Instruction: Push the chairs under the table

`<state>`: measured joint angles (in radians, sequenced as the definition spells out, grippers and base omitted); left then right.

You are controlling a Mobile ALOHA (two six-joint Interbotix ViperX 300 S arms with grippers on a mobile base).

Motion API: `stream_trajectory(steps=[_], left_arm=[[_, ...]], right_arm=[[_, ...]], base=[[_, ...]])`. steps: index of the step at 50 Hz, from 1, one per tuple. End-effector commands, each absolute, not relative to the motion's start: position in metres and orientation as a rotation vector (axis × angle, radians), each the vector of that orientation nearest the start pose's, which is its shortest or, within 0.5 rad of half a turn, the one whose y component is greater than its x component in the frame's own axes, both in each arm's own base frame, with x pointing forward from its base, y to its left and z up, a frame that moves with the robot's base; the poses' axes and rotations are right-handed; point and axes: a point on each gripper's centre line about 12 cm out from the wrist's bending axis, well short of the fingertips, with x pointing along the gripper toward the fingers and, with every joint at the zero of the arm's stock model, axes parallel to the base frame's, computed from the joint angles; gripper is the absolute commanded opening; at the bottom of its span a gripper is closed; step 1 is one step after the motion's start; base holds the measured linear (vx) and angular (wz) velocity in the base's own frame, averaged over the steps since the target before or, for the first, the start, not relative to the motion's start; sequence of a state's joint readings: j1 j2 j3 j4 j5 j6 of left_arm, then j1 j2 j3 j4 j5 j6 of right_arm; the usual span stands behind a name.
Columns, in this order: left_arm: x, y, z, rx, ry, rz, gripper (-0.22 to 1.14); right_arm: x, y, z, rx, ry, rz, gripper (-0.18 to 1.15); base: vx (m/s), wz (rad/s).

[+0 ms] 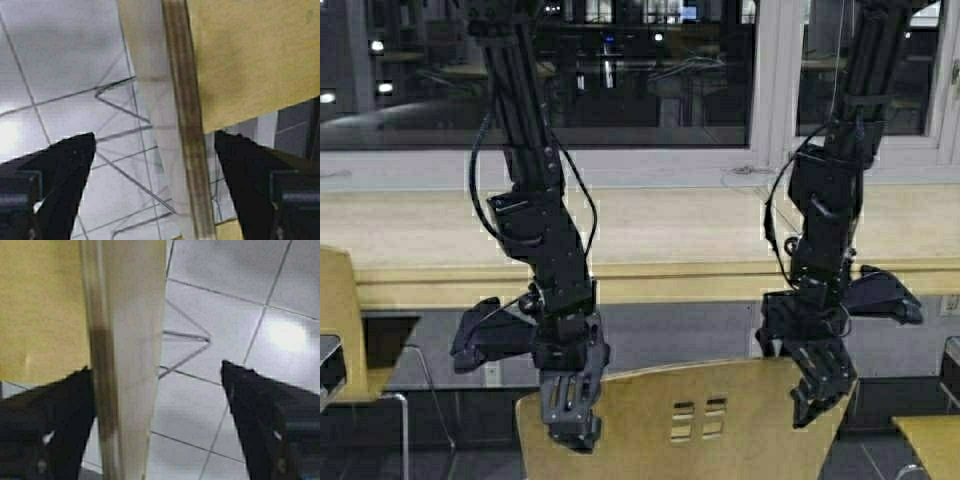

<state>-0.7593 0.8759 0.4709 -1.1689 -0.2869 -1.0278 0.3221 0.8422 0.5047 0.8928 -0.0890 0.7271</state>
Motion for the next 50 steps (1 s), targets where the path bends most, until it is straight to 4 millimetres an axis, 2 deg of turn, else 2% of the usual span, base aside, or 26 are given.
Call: stream_trajectory(steps=[1,7,10,13,17,18,19,20,22,26,29,34,41,50], left_arm=[[0.296,-0.237,-0.122,-1.327,0.94,0.802,1.02],[0.296,-0.237,-0.124,-1.323,0.943,0.802,0.99],[0.297,-0.24,-0.124,-1.32,0.948,0.79,0.88],[0.299,-0.241,-0.125,-1.317,0.955,0.783,0.65],[0.298,-0.241,-0.128,-1.321,0.98,0.8,0.14],[0.296,-0.242,-0.129,-1.321,0.99,0.808,0.03],[0.296,-0.241,-0.13,-1.323,0.994,0.816,-0.09],[0.295,-0.24,-0.132,-1.323,1.001,0.824,-0.16],[0.294,-0.239,-0.133,-1.325,1.009,0.836,-0.18],[0.294,-0.237,-0.134,-1.328,1.008,0.847,0.01],[0.295,-0.234,-0.134,-1.329,1.005,0.852,0.11],[0.299,-0.228,-0.134,-1.33,0.998,0.862,0.05],[0.31,-0.216,-0.133,-1.338,0.978,0.87,0.03],[0.316,-0.191,-0.13,-1.319,0.952,0.898,0.03]], right_arm=[[0.356,0.097,-0.117,1.148,1.062,-0.818,0.99],[0.358,0.092,-0.119,1.13,1.073,-0.81,0.96],[0.357,0.092,-0.12,1.128,1.078,-0.81,0.85],[0.355,0.092,-0.123,1.139,1.088,-0.826,0.5],[0.352,0.092,-0.125,1.141,1.099,-0.838,-0.06],[0.351,0.092,-0.126,1.14,1.101,-0.841,-0.15],[0.35,0.091,-0.127,1.137,1.105,-0.844,-0.18],[0.349,0.091,-0.127,1.135,1.107,-0.845,-0.17],[0.348,0.092,-0.128,1.134,1.112,-0.845,-0.07],[0.348,0.093,-0.129,1.126,1.117,-0.838,0.14],[0.348,0.097,-0.129,1.115,1.122,-0.823,0.11],[0.358,0.108,-0.126,1.116,1.114,-0.783,0.02],[0.374,0.122,-0.128,1.141,1.093,-0.75,0.05],[0.374,0.122,-0.138,1.127,1.1,-0.753,0.05]], base=[[0.0,0.0],[0.0,0.0],[0.0,0.0],[0.0,0.0],[0.0,0.0],[0.01,0.0],[0.01,0.01],[0.01,0.02],[0.02,0.01],[0.03,0.01],[0.03,0.01],[0.05,-0.03],[0.09,-0.03],[0.14,0.06]])
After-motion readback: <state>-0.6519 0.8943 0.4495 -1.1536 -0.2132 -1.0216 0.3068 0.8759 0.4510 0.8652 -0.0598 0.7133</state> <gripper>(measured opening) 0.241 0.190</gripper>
